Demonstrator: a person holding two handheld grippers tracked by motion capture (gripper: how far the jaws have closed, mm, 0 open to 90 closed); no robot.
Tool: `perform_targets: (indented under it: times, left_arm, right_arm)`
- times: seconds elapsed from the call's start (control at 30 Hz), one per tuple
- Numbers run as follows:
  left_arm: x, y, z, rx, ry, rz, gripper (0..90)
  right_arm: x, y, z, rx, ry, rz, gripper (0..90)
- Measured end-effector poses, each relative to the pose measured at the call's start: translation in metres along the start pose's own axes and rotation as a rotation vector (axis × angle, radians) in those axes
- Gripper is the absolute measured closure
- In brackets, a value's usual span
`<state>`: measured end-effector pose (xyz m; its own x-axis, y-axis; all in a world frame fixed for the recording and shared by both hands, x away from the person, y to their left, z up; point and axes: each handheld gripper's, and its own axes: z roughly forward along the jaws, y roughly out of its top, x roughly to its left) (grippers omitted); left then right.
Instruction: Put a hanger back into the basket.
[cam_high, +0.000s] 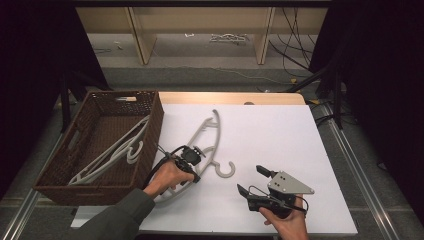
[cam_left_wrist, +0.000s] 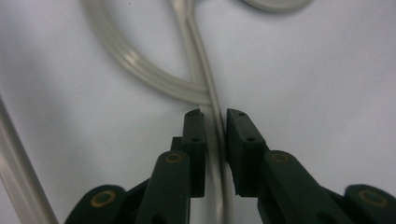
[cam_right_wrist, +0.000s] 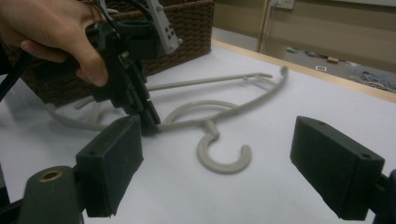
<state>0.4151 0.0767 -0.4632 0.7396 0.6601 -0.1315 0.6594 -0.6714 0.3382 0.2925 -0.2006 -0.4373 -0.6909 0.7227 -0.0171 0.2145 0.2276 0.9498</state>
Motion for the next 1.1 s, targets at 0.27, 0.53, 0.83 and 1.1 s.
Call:
perform_targets:
  times: [0.27,0.53,0.83,1.1]
  left_arm:
    - [0.012,-0.002,-0.008,-0.125,-0.092,-0.113,81.3]
    - [0.029,-0.006,-0.029,-0.237,-0.154,-0.186,81.3]
    - [0.032,-0.006,-0.051,-0.436,-0.253,-0.350,81.3]
    - [0.032,-0.005,-0.071,-0.532,-0.349,-0.370,81.3]
  right_arm:
    - [-0.002,-0.001,0.001,0.011,-0.008,-0.004,17.8]
    - [-0.001,-0.001,-0.001,0.034,-0.007,-0.001,17.8]
    - [-0.001,-0.001,0.000,0.020,-0.006,-0.002,17.7]
    - [-0.001,-0.001,0.000,0.018,-0.005,0.001,17.8]
